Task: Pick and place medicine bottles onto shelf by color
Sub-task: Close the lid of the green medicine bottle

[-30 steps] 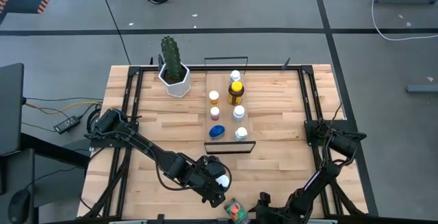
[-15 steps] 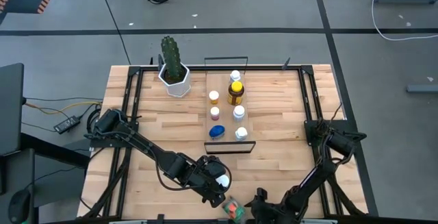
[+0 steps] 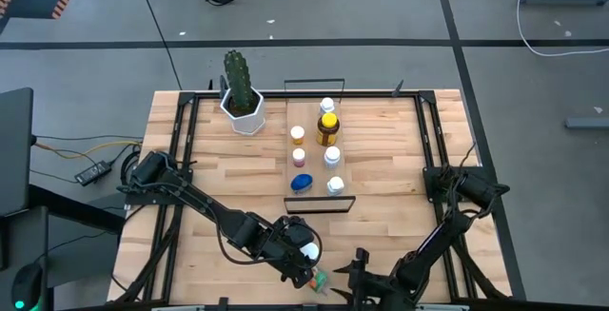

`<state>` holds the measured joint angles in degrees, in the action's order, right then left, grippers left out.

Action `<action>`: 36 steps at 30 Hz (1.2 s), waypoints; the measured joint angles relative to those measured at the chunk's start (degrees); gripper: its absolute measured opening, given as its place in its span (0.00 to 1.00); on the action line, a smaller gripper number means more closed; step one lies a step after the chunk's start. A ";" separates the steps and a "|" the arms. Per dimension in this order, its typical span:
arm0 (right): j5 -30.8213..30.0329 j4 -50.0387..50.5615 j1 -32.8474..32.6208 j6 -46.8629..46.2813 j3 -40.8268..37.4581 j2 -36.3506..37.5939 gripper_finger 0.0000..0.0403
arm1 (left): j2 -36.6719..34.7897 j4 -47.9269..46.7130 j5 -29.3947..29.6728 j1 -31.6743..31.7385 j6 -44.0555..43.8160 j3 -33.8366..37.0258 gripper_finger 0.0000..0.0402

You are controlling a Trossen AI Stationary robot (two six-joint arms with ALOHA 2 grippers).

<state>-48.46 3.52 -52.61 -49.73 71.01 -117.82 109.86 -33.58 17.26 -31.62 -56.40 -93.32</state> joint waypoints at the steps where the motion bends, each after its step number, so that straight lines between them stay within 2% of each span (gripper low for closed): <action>1: 0.62 0.28 0.30 0.33 -0.01 0.00 0.56 | 0.00 0.00 0.00 0.00 0.00 0.00 0.61; 6: 5.83 1.23 1.50 0.66 -0.01 0.00 0.54 | 0.00 0.01 -0.34 0.00 -0.01 0.00 0.62; 11: 9.37 1.15 0.05 -0.71 -0.01 0.01 0.54 | 0.00 0.00 -0.98 0.00 -0.01 0.00 0.61; 14: 9.23 1.09 -1.39 -1.10 -0.01 0.17 0.54 | 0.00 0.00 -0.98 0.00 0.02 0.00 0.61; 22: 3.02 4.16 -1.68 -2.41 -0.02 0.17 0.54 | 0.00 0.00 -0.98 0.30 0.50 0.00 0.62; 31: 3.60 4.14 -0.29 -1.86 -0.38 0.07 0.54 | 0.00 0.00 -1.01 0.37 0.19 0.00 0.62; 36: 6.88 4.08 -0.51 -1.50 -0.38 0.07 0.54 | 0.00 0.00 -0.98 0.39 0.19 0.00 0.62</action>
<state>-41.58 7.60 -53.12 -51.22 70.63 -117.75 109.86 -33.58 16.27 -31.22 -56.21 -93.32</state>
